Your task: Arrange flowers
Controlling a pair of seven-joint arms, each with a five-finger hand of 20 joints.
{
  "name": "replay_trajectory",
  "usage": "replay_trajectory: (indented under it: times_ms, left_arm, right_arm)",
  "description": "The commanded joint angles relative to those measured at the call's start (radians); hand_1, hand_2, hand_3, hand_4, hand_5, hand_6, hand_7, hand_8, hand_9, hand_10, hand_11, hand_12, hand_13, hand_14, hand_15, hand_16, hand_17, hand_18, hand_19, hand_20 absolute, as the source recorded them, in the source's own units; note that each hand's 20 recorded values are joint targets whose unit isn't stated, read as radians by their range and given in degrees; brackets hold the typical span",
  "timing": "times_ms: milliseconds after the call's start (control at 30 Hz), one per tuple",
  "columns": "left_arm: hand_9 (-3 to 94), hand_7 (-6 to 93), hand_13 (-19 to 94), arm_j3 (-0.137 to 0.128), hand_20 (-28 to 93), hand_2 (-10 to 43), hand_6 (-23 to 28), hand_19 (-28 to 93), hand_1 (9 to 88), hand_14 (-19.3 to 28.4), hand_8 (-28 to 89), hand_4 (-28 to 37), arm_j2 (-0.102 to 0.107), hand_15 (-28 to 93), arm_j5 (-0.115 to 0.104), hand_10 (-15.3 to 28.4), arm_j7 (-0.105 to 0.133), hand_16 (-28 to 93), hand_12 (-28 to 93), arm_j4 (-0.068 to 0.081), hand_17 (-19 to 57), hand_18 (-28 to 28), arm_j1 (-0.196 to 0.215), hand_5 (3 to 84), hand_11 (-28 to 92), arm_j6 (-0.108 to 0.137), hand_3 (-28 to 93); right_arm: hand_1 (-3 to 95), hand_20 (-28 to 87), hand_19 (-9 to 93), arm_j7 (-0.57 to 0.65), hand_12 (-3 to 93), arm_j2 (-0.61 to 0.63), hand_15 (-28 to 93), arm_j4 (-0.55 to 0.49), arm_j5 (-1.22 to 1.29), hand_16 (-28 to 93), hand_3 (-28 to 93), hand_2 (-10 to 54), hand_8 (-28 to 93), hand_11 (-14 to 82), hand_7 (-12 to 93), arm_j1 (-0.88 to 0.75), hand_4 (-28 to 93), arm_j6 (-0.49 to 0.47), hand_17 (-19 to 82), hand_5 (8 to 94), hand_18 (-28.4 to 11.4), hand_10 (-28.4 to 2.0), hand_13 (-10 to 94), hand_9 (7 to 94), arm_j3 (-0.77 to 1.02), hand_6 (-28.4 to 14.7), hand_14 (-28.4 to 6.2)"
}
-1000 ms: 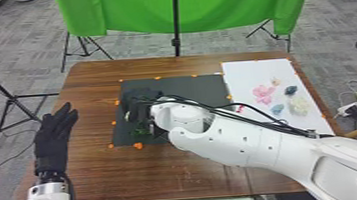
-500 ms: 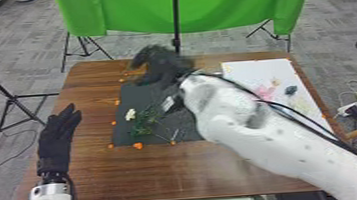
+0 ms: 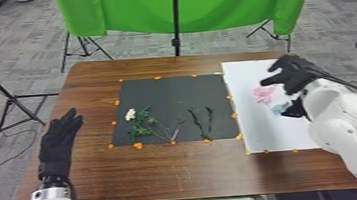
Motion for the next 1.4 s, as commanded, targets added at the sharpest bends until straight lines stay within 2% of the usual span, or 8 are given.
replay_trajectory:
  times_ms: [33,467,667,767,900,1033,1233,1400]
  left_arm:
    - [41.0,5.1,28,0.006,17,6.1,5.6,1,16.1,14.2,-5,-28.3,-0.01,8,0.02,13.1,-0.029,4,12,0.0,1.6,9.8,0.003,42.7,10,-0.026,63]
    - [41.1,5.1,29,0.002,17,5.9,5.6,1,16.2,14.5,-5,-28.3,-0.011,8,0.023,13.1,-0.044,4,13,0.0,1.6,10.0,0.009,42.7,10,-0.046,63]
    - [41.2,4.9,29,0.001,17,5.5,5.5,1,16.5,14.6,-5,-28.3,-0.014,9,0.021,13.1,-0.043,4,13,-0.003,1.6,10.1,0.014,42.6,10,-0.048,64]
    - [41.2,4.9,29,0.0,17,5.4,5.6,1,16.6,14.6,-5,-28.3,-0.014,9,0.021,13.1,-0.04,4,13,-0.004,1.6,10.1,0.016,42.6,10,-0.046,64]
    - [41.2,4.9,29,-0.003,17,5.4,5.6,1,16.5,14.7,-5,-28.3,-0.009,9,0.018,13.1,-0.038,4,13,-0.006,1.6,10.2,0.019,42.6,10,-0.045,64]
    - [41.2,4.9,29,0.002,17,5.3,5.6,1,16.6,14.7,-5,-28.3,-0.009,9,0.019,13.1,-0.039,4,13,-0.006,1.6,10.2,0.017,42.6,10,-0.042,64]
    - [41.2,4.8,29,0.008,17,5.1,5.6,1,16.8,14.7,-5,-28.3,-0.006,9,0.019,13.1,-0.04,4,13,-0.003,1.6,10.2,0.008,42.6,10,-0.039,64]
    - [40.0,4.7,28,0.03,17,5.4,5.7,1,17.2,14.1,-5,-28.3,0.002,8,0.004,13.0,-0.002,4,12,-0.001,1.5,10.3,0.003,42.5,10,0.021,62]
  right_arm:
    - [34.9,48,93,0.02,22.5,0.003,56,0.044,-0.046,33,61,-9.5,-6,14.1,8,-0.108,-13,0.03,56,55.8,-14.9,-17.3,83,67.8,-0.016,-1.3,-8.0]
    - [36.4,48,93,0.036,22.3,-0.03,58,0.11,-0.069,33,62,-9.5,-7,15.1,10,-0.156,-14,0.034,58,57.0,-14.3,-16.8,83,68.8,-0.053,-0.4,-7.2]
    - [51.5,49,93,0.004,25.5,-0.033,57,0.146,-0.155,33,60,-9.5,-5,15.9,14,-0.152,-16,0.267,62,64.7,-11.6,-13.0,87,75.9,-0.134,0.1,-4.5]
    - [62.6,51,93,-0.006,36.4,-0.023,56,0.07,-0.157,34,51,-9.5,8,8.1,18,-0.17,-14,0.303,65,76.8,-10.3,-9.8,91,87.6,-0.085,0.0,-3.3]
    - [64.9,52,93,-0.029,38.5,0.01,56,-0.06,-0.145,34,51,-9.5,10,7.6,18,-0.125,-15,0.312,67,81.1,-9.6,-9.2,92,91.4,-0.046,-0.7,-2.4]
    - [65.3,52,93,-0.094,38.9,0.017,56,-0.098,-0.089,35,51,-9.5,10,7.7,18,0.045,-15,0.366,67,81.8,-9.3,-9.6,93,92.0,-0.135,-1.0,-2.0]
    - [65.2,53,93,-0.201,39.3,-0.13,56,0.057,0.059,35,51,-9.5,11,7.3,18,0.496,-14,0.345,68,81.8,-9.0,-9.5,93,91.9,-0.508,-1.0,-1.9]
    - [64.8,53,93,-0.286,39.2,-0.329,56,0.265,0.114,36,51,-9.5,11,7.0,17,0.729,-14,0.302,68,81.6,-9.1,-9.4,93,91.6,-0.756,-0.6,-1.8]
